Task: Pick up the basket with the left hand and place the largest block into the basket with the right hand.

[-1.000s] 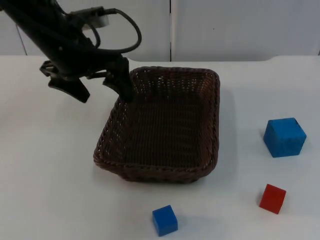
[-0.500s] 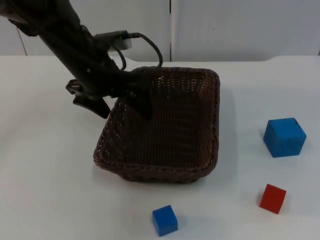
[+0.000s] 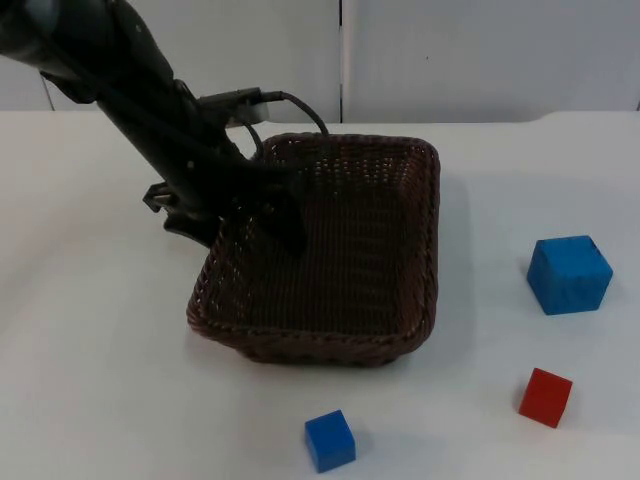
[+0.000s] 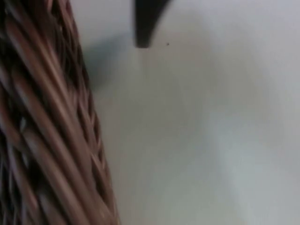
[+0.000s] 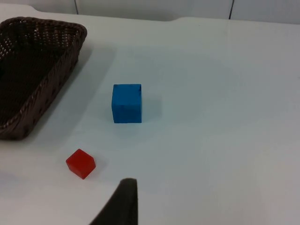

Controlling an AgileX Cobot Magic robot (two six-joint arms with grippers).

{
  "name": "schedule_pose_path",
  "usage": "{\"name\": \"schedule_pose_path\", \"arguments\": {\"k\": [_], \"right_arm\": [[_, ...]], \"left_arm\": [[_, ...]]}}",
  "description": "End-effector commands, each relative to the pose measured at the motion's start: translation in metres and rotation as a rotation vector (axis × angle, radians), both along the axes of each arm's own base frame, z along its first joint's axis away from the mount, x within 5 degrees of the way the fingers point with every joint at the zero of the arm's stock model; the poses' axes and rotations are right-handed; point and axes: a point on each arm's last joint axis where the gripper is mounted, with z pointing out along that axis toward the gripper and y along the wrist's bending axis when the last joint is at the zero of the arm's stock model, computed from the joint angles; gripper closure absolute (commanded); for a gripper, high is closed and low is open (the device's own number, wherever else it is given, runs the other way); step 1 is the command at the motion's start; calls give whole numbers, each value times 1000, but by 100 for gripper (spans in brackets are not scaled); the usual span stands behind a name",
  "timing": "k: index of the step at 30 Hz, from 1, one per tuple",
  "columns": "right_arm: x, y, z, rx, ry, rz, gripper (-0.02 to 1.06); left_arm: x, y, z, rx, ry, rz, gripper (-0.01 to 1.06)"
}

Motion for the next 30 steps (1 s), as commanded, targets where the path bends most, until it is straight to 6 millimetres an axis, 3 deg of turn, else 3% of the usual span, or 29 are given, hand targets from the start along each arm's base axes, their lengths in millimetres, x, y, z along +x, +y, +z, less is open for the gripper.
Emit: {"name": "schedule_pose_path", "arguments": {"k": [1,2,7,8,9,19,23,30], "right_arm": [[0,0,-2,-3,2,-9,-1],[0,0,-2,-3,2,-9,-1],[0,0,-2,-3,2,-9,-1],[0,0,-2,-3,2,-9,-1],[0,0,-2,-3,2,-9,-1],[0,0,-2,-3,2,-9,-1],[0,0,-2,-3,2,-9,-1],[0,0,-2,-1,2,-10,-1]], "left_arm": [[3,-2,3,-18,-10,33,48],[3,-2,3,-18,-10,33,48],[4,1,10,-26,-9,72,97],[4,1,10,-26,-9,72,97],[4,1,14,-29,-18,72,105],[6,11,67,-115,-75,158,105],[1,22,102,-154,-100,179,105],[-6,34,124,-239,-42,200,105]]}}
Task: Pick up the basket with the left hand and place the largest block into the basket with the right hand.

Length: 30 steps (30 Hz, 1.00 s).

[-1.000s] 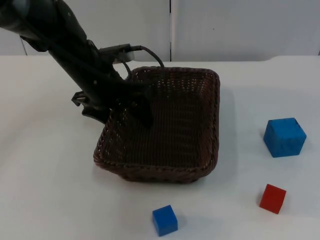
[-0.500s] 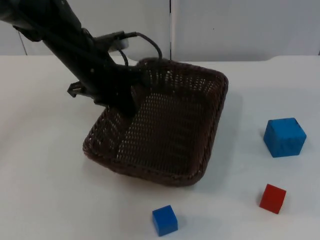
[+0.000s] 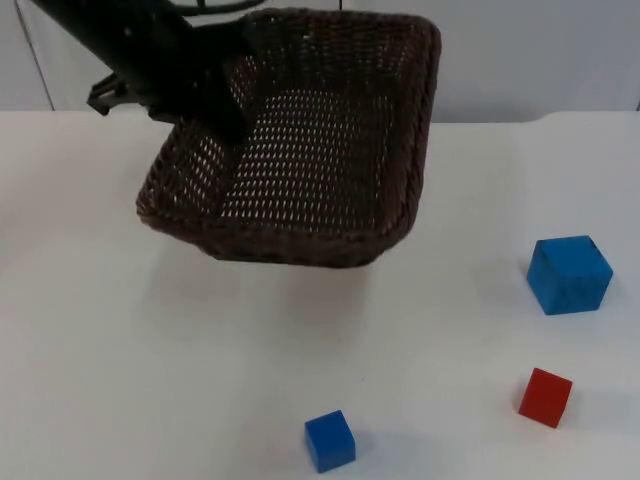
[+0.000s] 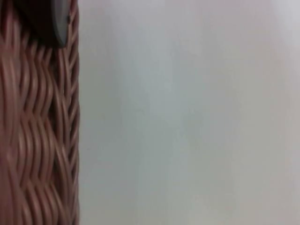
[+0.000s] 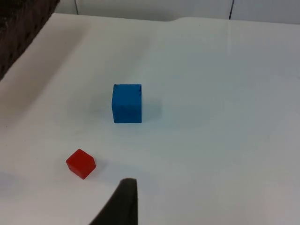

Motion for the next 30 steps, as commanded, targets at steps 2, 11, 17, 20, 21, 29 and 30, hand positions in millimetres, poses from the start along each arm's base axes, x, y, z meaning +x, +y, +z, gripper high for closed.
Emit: {"name": "schedule_pose_path", "arguments": {"k": [2,11,17,20,21,29,30], "right_arm": [[0,0,-2,-3,2,-9,-1],[0,0,-2,-3,2,-9,-1],[0,0,-2,-3,2,-9,-1],[0,0,-2,-5,2,-8,-1],[0,0,-2,-5,2,-8,-1],[0,0,-2,-5,2,-8,-1],[0,0,-2,-5,2,-8,-1]], "left_arm": [[-4,3,16,-85,37,25,105],[-17,1,30,-106,87,-30,105],[-22,2,37,-107,109,-45,105],[-25,1,41,-112,108,-42,105],[-27,1,40,-114,109,-34,105],[-49,7,33,-72,118,-4,105],[-53,9,33,-70,114,9,105]]}}
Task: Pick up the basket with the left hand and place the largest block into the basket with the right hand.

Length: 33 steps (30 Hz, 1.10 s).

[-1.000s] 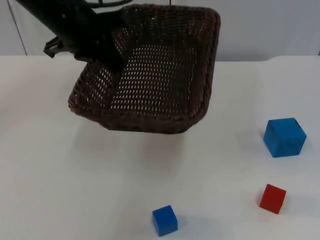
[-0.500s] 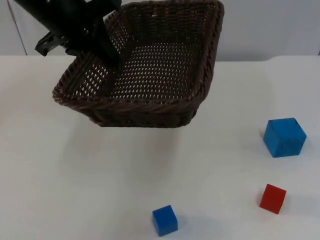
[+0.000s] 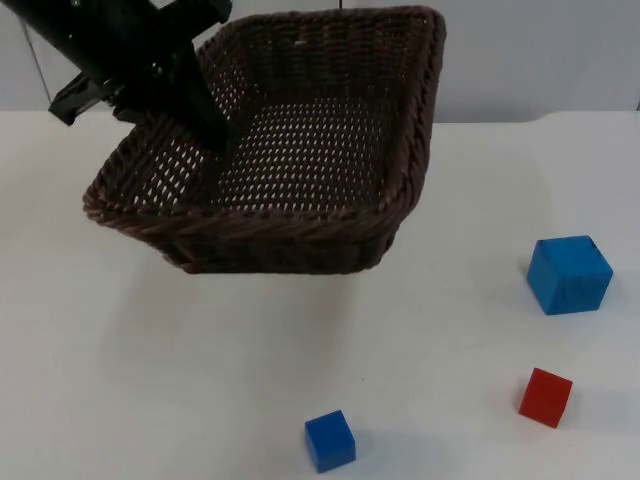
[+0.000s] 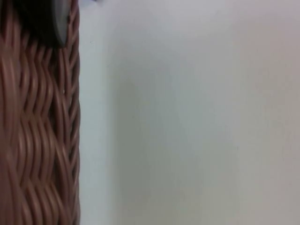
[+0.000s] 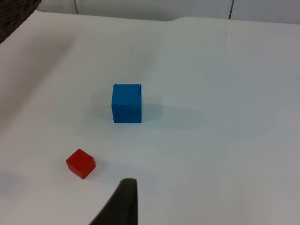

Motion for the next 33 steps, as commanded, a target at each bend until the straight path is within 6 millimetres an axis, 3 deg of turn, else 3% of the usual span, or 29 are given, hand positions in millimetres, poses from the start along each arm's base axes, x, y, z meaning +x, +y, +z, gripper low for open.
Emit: {"name": "schedule_pose_path", "arguments": {"k": [1,9,17,21,33], "right_arm": [[0,0,-2,-5,2,-8,-1],[0,0,-2,-5,2,-8,-1],[0,0,-2,-5,2,-8,-1],[0,0,-2,-5,2,-8,-1],[0,0,-2,4,3,-7,-1]], "left_arm": [[-15,1,10,-12,-23,40,105],[-48,9,9,36,-15,73,105],[-92,21,-9,98,-1,134,105],[-105,22,-18,113,23,135,105],[-111,18,-27,157,-8,117,105]]}}
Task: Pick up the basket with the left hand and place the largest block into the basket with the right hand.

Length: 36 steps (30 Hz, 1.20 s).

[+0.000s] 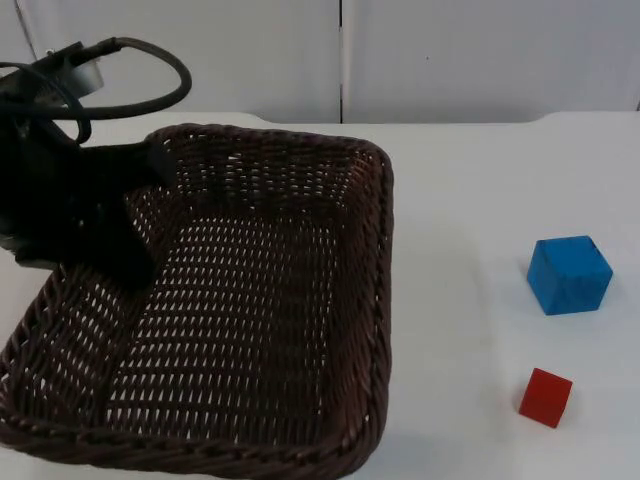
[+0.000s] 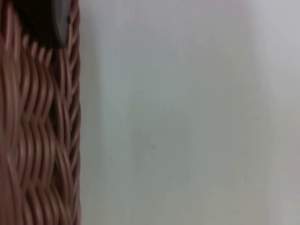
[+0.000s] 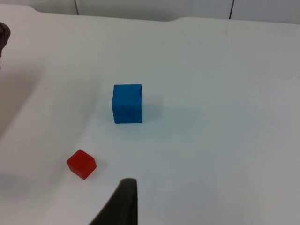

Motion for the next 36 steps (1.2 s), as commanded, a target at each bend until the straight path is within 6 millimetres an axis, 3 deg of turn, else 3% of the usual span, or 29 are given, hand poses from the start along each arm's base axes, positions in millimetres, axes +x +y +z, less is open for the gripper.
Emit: {"name": "schedule_pose_path", "arguments": {"k": [1,24,29,36], "right_arm": [[0,0,-2,2,3,-6,-1],[0,0,-1,23,0,-16,-1],[18,3,9,17,44,-16,-1],[55,7,40,20,12,-13,-1]], "left_arm": [[0,-2,6,-11,-23,8,105],[2,-1,6,-12,-44,25,105],[2,-2,6,-16,-44,28,105],[2,-2,6,-16,-44,28,105]]}}
